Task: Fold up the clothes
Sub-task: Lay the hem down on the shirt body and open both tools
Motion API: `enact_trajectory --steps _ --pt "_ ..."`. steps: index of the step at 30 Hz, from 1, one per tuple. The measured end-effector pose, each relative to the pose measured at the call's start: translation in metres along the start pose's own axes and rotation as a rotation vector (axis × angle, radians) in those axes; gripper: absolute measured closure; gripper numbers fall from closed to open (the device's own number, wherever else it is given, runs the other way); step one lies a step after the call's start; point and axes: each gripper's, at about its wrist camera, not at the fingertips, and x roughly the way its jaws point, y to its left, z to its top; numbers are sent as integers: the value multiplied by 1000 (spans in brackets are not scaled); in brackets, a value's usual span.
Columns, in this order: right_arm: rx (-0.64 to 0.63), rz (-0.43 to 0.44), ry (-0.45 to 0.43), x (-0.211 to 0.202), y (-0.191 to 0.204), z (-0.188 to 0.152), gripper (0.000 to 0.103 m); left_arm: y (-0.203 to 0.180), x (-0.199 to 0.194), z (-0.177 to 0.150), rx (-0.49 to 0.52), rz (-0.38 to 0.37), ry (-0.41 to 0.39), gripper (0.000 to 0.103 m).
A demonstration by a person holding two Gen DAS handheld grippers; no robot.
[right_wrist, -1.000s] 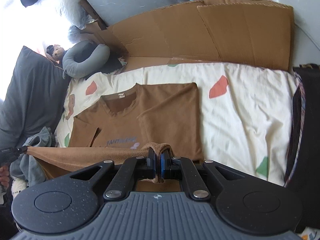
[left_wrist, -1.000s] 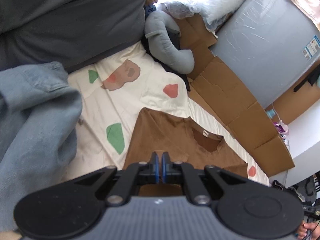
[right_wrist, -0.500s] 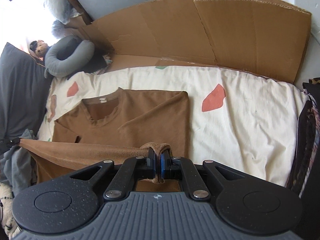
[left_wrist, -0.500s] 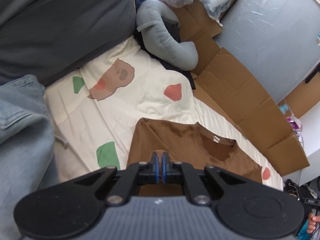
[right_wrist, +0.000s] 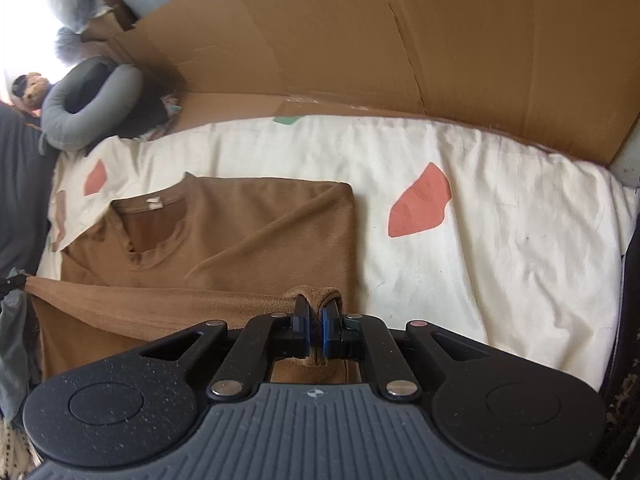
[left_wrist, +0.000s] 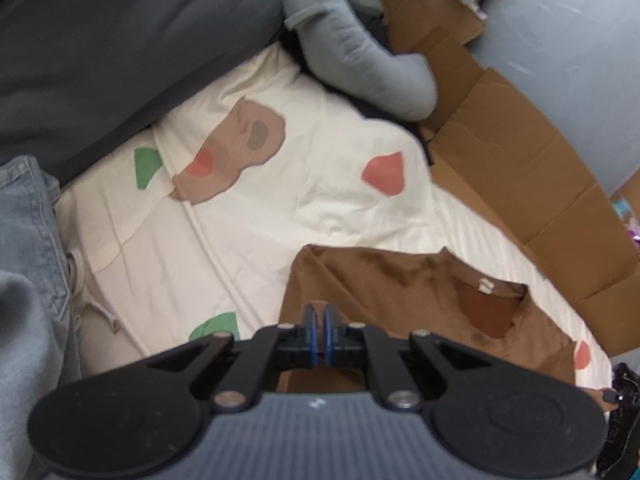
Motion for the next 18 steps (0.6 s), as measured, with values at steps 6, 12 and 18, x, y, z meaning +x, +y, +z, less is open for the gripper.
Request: enact_trajectory --steps 6,12,18 --pt "36 -26 22 -1 -3 3 69 4 -13 -1 -7 18 -3 83" --pt "10 -32 23 -29 3 -10 63 4 -42 -9 5 32 4 66" --pt "-66 -28 9 -72 16 -15 55 -13 -77 -18 81 31 29 49"
